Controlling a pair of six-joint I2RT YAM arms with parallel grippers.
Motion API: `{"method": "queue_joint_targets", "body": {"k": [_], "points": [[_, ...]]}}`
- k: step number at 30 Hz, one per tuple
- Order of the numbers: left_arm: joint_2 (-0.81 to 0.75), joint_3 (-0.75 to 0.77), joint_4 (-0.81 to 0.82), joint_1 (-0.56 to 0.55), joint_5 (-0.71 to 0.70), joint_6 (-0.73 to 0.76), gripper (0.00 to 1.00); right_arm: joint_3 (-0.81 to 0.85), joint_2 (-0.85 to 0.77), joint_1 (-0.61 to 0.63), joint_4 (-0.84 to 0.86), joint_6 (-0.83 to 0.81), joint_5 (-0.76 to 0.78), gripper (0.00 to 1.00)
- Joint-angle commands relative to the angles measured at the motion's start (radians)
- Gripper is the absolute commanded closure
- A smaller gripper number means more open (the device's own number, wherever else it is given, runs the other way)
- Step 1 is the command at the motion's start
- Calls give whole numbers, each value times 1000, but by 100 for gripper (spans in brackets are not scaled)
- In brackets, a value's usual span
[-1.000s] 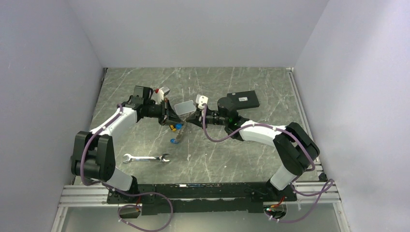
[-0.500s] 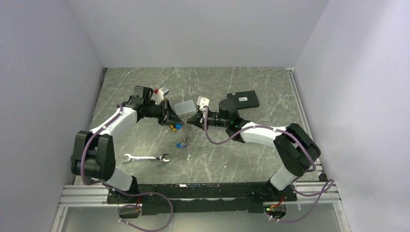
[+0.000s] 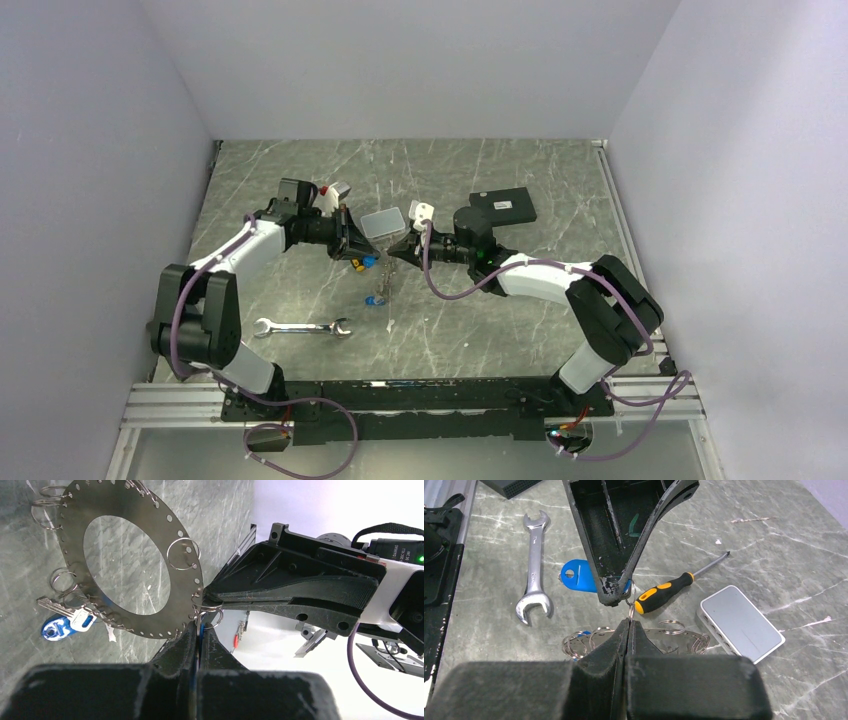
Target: Remove the keys from the keyring
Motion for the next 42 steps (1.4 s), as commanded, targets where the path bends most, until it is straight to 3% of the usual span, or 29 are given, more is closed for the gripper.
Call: {"method": "queue_joint_targets", "body": {"k": [1, 31, 42], "points": [[9, 2, 32, 11, 7, -3, 100, -4, -35, -7, 28, -12, 0, 100], [55, 24, -19, 11, -53, 37, 100, -9, -50, -34, 28, 14, -16, 100], [58, 120, -124, 11, -65, 131, 100, 19, -96, -71, -51, 59, -9, 100]]}}
